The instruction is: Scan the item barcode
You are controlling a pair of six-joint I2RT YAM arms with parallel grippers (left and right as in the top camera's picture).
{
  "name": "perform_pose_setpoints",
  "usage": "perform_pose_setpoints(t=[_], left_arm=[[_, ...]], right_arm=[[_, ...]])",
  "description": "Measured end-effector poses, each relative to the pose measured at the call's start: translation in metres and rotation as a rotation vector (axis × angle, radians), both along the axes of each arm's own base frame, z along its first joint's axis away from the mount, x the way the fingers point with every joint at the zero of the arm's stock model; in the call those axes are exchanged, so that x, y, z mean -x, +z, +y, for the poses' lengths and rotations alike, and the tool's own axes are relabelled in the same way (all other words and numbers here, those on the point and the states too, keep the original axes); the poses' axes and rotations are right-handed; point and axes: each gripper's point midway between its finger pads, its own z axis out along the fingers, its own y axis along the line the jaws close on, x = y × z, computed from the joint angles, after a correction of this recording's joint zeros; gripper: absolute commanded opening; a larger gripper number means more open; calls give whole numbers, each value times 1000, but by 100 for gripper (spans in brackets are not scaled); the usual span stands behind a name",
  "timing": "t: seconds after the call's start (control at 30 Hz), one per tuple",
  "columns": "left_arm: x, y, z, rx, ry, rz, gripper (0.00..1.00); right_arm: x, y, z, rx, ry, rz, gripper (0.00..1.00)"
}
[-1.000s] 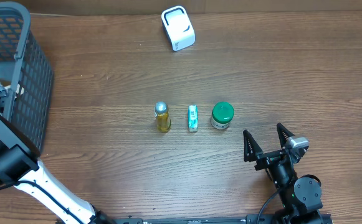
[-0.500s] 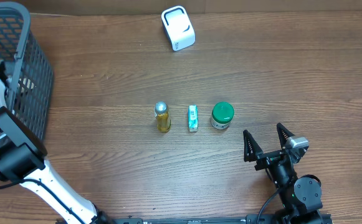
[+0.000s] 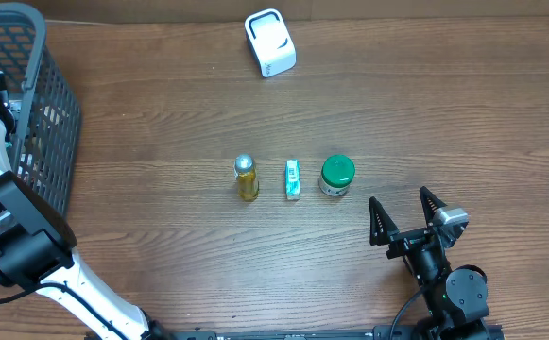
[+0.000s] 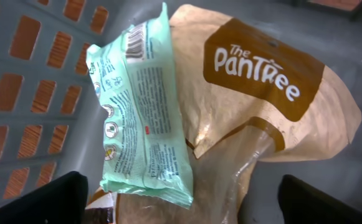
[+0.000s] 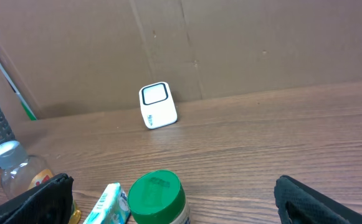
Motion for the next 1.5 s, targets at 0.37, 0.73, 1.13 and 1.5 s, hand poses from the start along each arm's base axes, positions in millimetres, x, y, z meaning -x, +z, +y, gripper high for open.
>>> perform_pose_setpoints(t=[0.37,0.73,1.13,1.5], left_arm=[[30,-58,31,78,97,79,100],[41,-66,54,179,178,-31,26],[34,-62,55,172,168,-27,99],[9,-55,64,119,146,-99,99]], right_arm=[[0,0,0,0,0,1,100],[0,0,0,0,0,0,100],[0,0,0,0,0,0,100],[0,0,0,0,0,0,100]])
